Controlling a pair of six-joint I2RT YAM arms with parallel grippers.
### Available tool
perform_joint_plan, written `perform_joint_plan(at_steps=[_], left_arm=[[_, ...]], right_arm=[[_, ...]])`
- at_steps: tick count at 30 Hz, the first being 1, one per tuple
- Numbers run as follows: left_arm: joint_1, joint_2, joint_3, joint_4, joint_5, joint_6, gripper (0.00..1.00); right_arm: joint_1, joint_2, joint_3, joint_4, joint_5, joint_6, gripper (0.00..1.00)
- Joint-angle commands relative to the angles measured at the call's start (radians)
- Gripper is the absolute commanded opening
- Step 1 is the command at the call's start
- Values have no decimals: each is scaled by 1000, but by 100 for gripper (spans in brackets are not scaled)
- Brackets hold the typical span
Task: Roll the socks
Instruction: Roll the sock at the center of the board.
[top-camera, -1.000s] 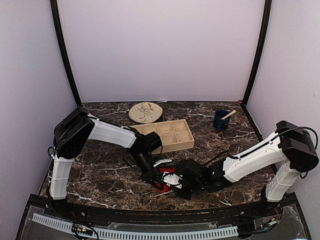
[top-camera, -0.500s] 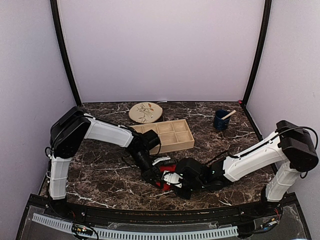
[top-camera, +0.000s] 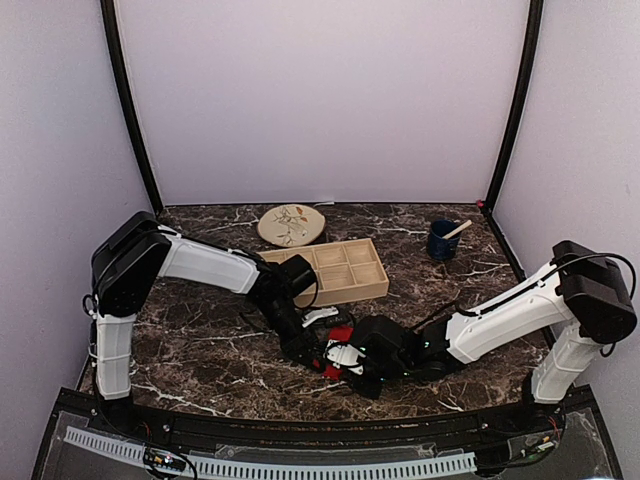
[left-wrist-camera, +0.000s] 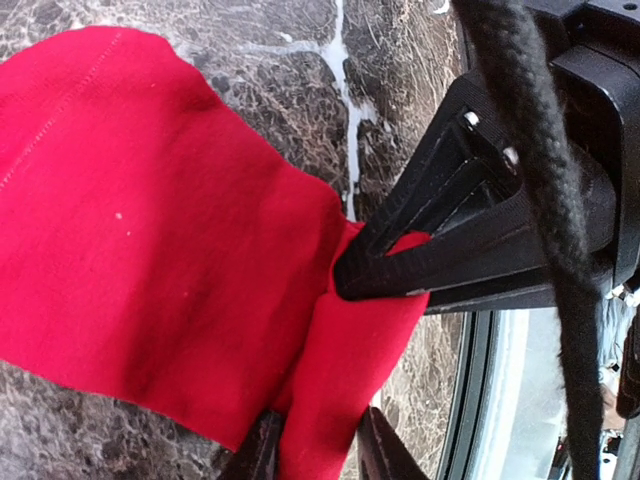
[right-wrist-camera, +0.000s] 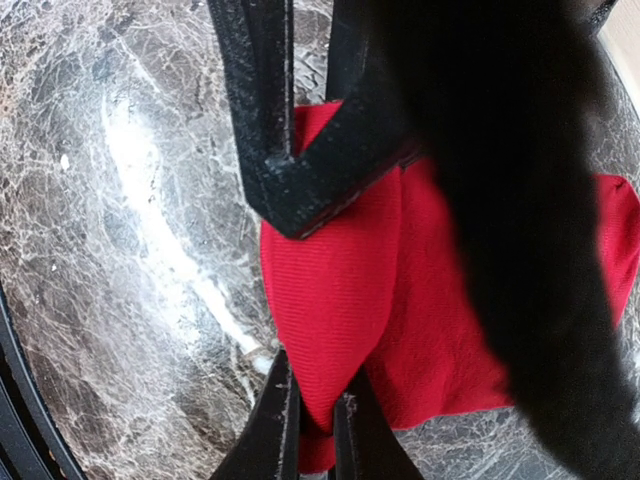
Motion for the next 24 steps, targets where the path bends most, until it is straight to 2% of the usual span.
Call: perform_joint_plan(at_steps=[1, 24], left_arm=[[17, -16, -34, -9, -130, -11, 28], [53, -78, -73, -8, -253, -47, 33]], right_arm=[[-3, -7, -26, -7, -24, 24, 0], [-11, -34, -53, -11, -20, 75, 0]])
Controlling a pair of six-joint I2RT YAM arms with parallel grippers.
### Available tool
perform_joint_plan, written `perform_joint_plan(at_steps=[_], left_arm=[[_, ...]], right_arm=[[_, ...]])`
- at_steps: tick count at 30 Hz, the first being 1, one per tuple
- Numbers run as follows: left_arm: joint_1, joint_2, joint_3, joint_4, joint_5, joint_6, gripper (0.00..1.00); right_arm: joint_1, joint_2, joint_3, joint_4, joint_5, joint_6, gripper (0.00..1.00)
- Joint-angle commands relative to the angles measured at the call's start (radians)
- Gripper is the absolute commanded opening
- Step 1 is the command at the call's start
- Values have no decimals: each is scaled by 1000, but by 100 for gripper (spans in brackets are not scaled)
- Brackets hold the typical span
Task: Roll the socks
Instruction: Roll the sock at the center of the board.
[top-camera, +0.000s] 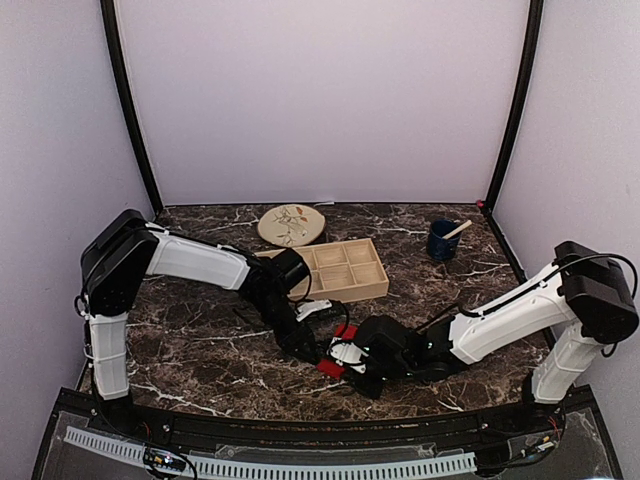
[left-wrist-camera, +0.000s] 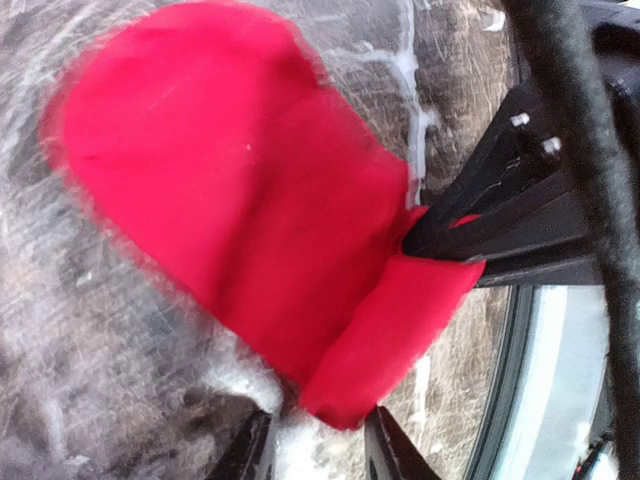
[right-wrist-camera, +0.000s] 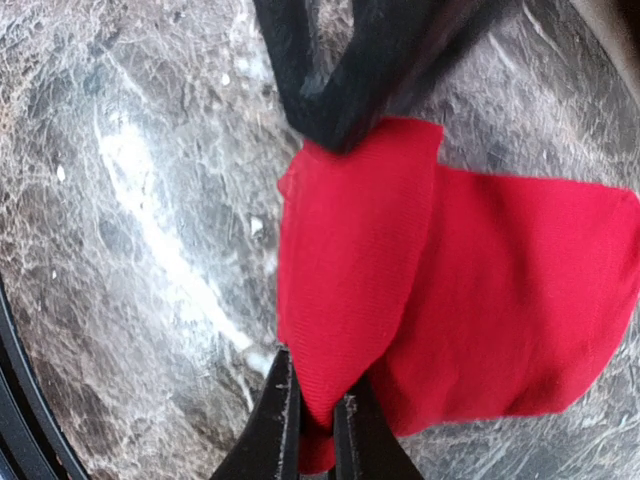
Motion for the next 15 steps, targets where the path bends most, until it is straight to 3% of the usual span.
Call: perform_joint_plan(at_steps=[1, 15], left_arm=[[35, -29, -40, -38, -152, -6, 33], [47, -101, -78, -6, -203, -22, 33]], right_arm=[[-7, -26, -31, -45, -23, 26, 0], [-74, -44, -32, -47, -179, 69, 0]])
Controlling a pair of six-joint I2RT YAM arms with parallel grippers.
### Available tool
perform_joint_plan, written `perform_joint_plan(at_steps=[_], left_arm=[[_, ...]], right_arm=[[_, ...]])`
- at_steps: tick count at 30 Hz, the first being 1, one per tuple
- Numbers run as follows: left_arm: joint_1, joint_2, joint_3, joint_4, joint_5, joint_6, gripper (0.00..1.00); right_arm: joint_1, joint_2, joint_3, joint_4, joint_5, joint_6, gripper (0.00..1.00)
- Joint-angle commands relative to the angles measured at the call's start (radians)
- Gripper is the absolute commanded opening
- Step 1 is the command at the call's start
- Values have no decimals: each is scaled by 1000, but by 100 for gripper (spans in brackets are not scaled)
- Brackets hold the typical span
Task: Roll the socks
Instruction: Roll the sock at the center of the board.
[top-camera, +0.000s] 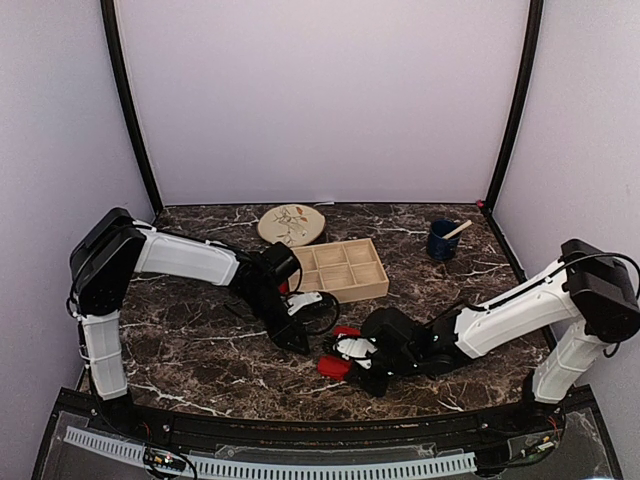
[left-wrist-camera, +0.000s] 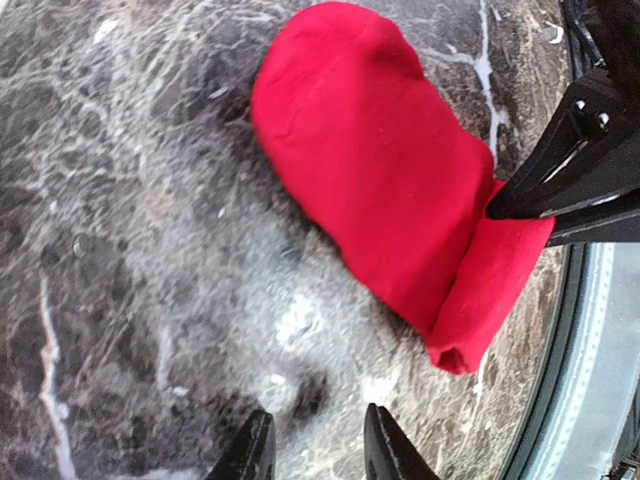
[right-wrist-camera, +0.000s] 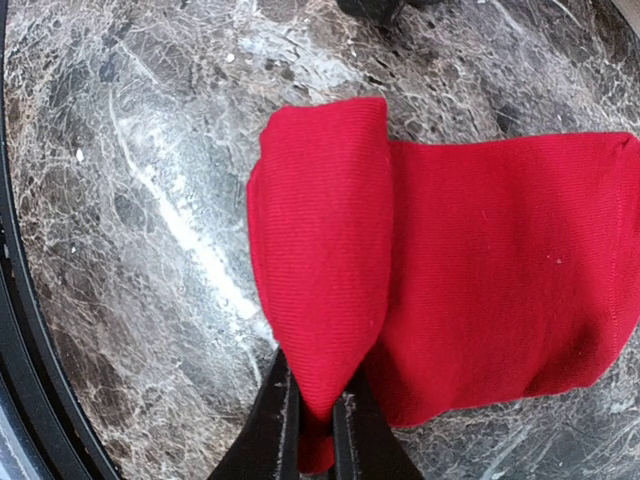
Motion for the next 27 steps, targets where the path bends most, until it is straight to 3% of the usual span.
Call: perform_joint_plan(at_steps=[1, 19, 27], left_arm=[[9, -53, -45, -3, -73, -13, 33], [-38, -321, -295, 390, -46, -54, 36], [-127, -331, -339, 435, -72, -21, 38]], right_arm=[[-27, -6, -4, -28, -92, 25, 0], [-201, 54, 20, -27, -497, 96, 0], [-252, 106, 22, -7, -650, 137, 0]])
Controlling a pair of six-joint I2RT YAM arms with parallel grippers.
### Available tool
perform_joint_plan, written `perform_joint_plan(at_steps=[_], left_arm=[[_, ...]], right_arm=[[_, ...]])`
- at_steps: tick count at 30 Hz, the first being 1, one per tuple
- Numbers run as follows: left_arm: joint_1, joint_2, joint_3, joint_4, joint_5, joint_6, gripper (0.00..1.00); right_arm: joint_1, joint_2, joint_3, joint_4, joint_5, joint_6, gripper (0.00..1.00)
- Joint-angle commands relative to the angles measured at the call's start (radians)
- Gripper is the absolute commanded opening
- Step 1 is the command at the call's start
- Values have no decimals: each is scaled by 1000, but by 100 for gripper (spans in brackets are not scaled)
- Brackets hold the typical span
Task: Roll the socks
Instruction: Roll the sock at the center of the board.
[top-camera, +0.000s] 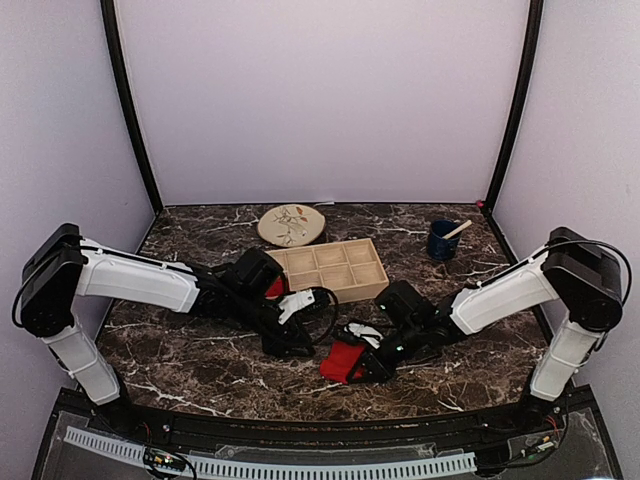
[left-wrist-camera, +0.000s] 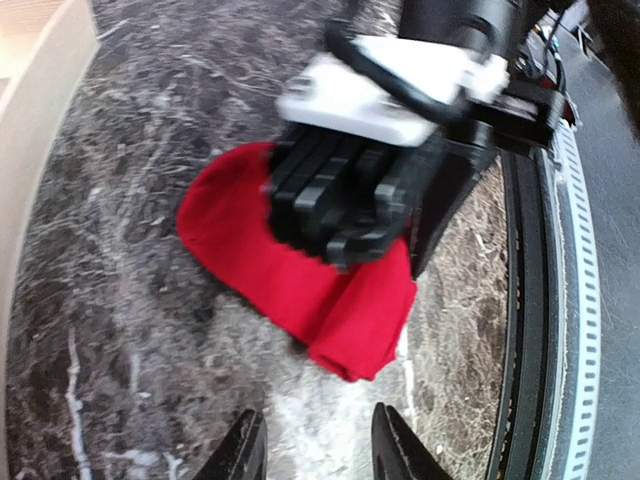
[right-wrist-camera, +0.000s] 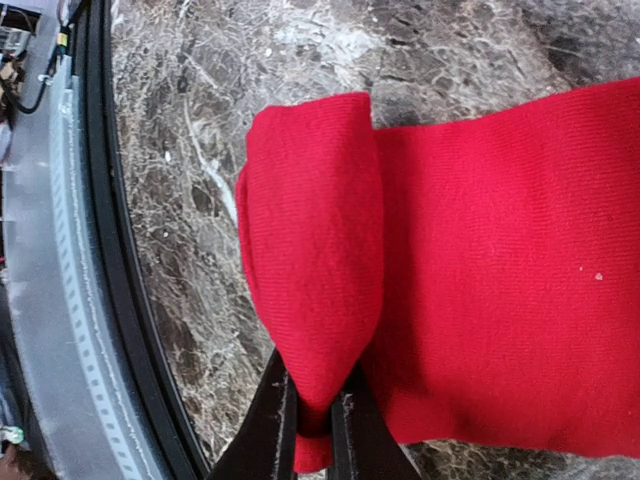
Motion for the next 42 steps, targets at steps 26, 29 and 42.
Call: perform_joint_plan(at_steps=[26, 29, 42], left_arm=[[-178, 76, 38, 10, -101, 160, 43], [-188, 88, 46, 17, -114, 172, 44], [-216, 142, 77, 7, -123, 207, 44]], right_arm=[[-70, 78, 9, 16, -253, 82, 0], [-71, 83, 14, 13, -260, 80, 0], [-71, 93, 28, -6, -278, 68, 0]])
